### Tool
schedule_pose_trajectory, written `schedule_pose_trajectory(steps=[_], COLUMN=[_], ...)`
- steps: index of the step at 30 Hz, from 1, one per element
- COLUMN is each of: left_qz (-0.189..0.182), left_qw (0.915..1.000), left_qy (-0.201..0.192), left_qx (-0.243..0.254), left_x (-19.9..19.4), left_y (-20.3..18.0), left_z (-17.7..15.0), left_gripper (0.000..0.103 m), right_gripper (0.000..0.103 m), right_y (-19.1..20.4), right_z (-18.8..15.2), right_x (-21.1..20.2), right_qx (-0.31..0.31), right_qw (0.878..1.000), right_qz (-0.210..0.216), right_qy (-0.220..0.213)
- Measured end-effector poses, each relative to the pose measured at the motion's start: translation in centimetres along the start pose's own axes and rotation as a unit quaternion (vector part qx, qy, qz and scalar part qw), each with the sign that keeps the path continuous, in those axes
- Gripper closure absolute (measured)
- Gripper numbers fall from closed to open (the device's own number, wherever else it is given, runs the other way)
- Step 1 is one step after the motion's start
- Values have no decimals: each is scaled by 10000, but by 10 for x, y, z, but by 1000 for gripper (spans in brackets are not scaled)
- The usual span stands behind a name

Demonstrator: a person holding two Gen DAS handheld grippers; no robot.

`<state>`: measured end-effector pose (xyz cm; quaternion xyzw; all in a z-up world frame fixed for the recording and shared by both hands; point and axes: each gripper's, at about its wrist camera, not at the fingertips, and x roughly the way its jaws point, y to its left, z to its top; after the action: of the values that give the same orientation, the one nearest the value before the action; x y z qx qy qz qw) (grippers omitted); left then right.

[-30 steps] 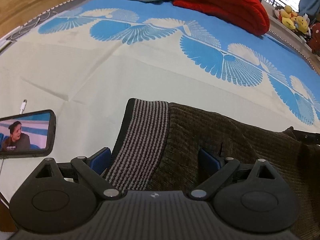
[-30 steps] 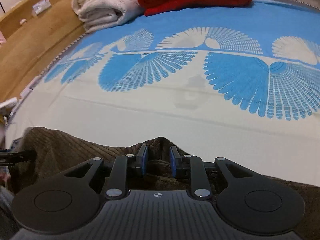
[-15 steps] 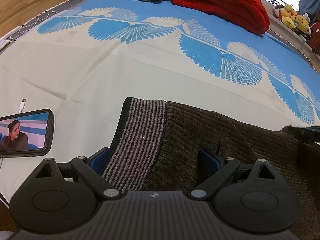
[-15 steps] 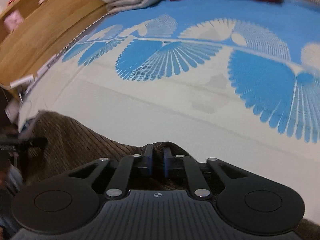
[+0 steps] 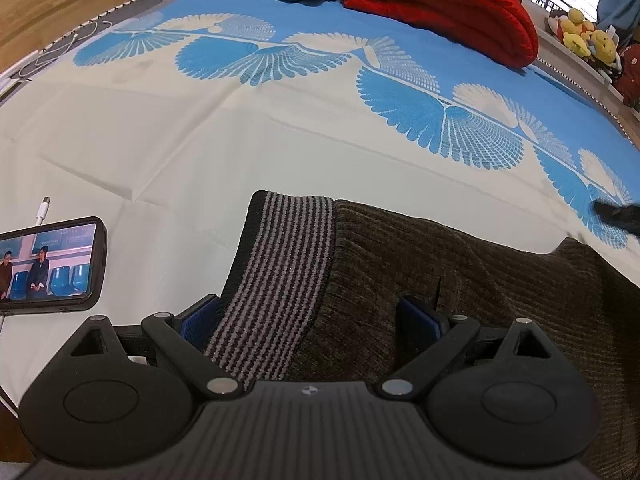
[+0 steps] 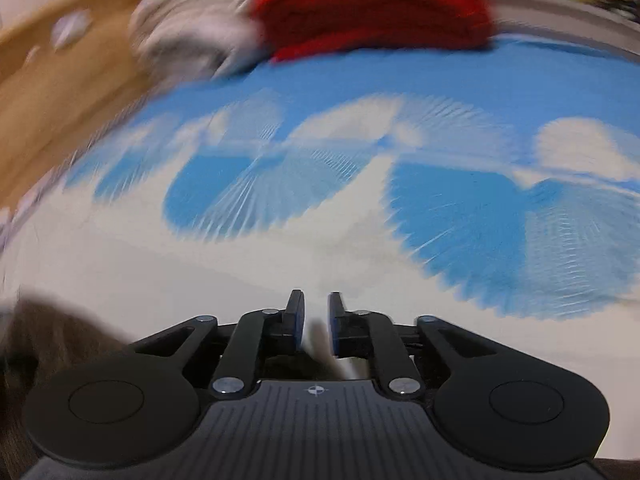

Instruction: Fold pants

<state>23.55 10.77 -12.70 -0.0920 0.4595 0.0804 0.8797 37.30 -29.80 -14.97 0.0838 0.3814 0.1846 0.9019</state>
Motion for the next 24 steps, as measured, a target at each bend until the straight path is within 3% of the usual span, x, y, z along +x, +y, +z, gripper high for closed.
schedule_pose_trajectory(steps=[1, 4, 5, 7, 10, 12, 15, 18, 20, 22, 24], left_qz=[0, 17, 35, 78, 149, 188, 198, 208, 207, 180, 182], left_qw=[10000, 10000, 10000, 10000, 9998, 9997, 9996, 9994, 9987, 9974, 9959], left_qy=[-3, -3, -13, -45, -100, -112, -109, -200, -360, -534, -662], left_qx=[-2, -4, 0, 35, 93, 133, 137, 174, 291, 447, 594], left_x=[0, 0, -1, -1, -3, -3, -3, -8, -16, -26, -33], left_y=[0, 0, -1, -4, -7, -9, -10, -11, -14, -18, -24], left_z=[0, 0, 0, 0, -2, -2, -2, -1, -2, -6, -11], left_gripper=[6, 6, 6, 6, 6, 6, 6, 6, 6, 6, 6], right_gripper=[67, 67, 70, 91, 93, 92, 92, 91, 78, 51, 50], right_y=[-7, -11, -8, 6, 25, 29, 38, 28, 29, 33, 38], right_z=[6, 6, 1, -16, -35, -42, -48, -39, -44, -58, -80], right_x=[-13, -44, -48, -48, -32, -10, -8, -36, -65, -98, -124], right_qx=[170, 71, -98, -542, -875, -791, -1162, -517, -329, -274, -267], right_qw=[9997, 9997, 9999, 9983, 9960, 9953, 9923, 9983, 9991, 9993, 9991], right_qz=[-80, -63, 43, 110, -28, -186, -309, -158, -246, -265, -333], right_qy=[-155, -230, -84, 198, 197, 521, 282, 237, 53, -45, -4])
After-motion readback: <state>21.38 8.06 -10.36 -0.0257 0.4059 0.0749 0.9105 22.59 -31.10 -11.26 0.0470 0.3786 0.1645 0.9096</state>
